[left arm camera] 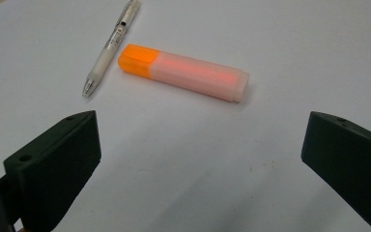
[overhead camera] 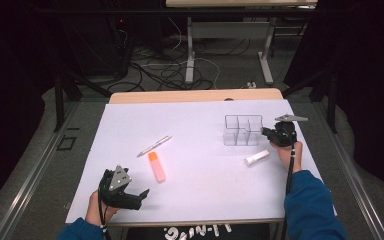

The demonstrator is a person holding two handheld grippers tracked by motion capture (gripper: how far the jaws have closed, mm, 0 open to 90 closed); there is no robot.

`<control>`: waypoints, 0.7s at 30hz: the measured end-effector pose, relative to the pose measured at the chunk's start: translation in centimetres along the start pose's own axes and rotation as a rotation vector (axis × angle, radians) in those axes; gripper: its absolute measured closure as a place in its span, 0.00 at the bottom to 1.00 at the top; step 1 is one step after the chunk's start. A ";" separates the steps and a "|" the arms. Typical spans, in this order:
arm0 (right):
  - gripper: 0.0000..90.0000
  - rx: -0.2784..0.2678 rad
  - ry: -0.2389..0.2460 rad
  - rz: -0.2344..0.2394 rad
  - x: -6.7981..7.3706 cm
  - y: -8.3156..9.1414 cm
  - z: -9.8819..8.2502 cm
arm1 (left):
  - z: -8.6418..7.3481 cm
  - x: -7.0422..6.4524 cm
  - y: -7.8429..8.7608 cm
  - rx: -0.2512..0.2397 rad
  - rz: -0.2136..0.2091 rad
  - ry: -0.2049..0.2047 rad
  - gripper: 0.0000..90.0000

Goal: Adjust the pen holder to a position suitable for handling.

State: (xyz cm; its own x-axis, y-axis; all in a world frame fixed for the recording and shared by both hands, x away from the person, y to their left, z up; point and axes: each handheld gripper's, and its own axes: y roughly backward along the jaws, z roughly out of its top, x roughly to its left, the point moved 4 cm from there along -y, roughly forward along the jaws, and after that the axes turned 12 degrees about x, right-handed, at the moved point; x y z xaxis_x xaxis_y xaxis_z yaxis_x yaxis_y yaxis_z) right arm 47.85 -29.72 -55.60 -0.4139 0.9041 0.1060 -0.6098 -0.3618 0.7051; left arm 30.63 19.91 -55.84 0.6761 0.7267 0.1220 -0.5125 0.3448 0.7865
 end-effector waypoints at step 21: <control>1.00 0.013 0.059 0.002 3.4 -1.0 1.0 | 0.0 0.0 0.0 0.011 -0.007 -0.003 0.00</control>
State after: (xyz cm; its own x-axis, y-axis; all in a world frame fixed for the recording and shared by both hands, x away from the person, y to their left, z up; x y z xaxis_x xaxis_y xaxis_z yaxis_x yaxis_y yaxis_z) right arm 47.75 -26.03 -55.21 -0.4543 0.8884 0.0663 -0.6002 -0.3602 0.7142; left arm 30.59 19.90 -55.82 0.6816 0.7221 0.1183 -0.5017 0.3435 0.7939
